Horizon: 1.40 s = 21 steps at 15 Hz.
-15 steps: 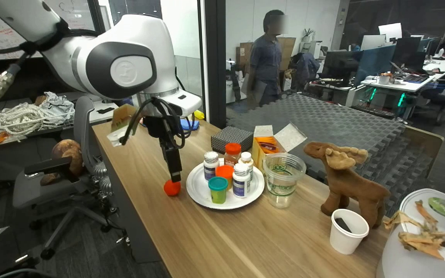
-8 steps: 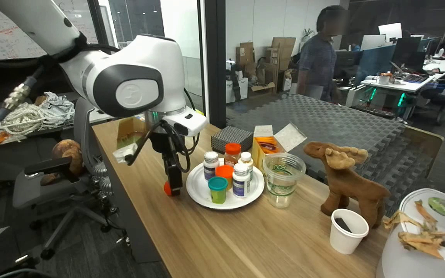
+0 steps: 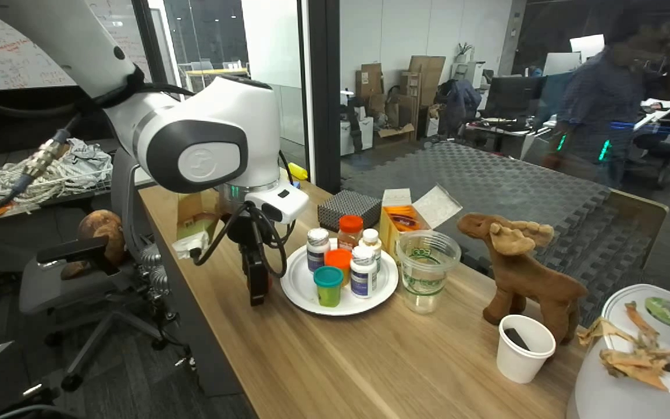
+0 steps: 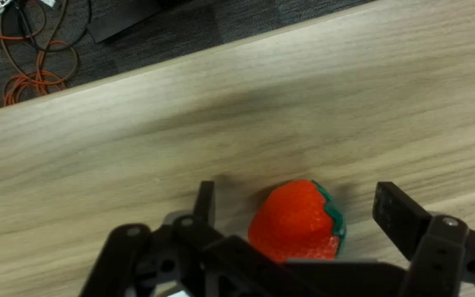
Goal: Place the containers and orange toy on the white plate
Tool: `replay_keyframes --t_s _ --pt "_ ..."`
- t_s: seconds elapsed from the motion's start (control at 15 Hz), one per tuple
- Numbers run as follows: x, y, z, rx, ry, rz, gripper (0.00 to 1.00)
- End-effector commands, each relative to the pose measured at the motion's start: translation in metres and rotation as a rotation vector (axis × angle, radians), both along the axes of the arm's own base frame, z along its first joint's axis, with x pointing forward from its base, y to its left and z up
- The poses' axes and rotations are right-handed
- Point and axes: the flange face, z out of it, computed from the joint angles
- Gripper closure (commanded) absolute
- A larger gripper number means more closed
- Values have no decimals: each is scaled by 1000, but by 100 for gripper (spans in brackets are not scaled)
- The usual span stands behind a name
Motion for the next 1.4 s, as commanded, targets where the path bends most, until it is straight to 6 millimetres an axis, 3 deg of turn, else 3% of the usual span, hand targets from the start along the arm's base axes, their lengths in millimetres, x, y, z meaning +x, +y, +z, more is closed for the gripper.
replay_keyframes --t_s 0.0,0.2,0.33,0.87,1.33 --pt "11 -1 0 -9 -24 4 32" --pt "13 -3 2 -27 -48 3 58" --pt "11 -4 5 -36 -65 10 68" --pt "13 11 31 -78 -106 60 68" --pt "36 -12 46 -102 -143 7 68"
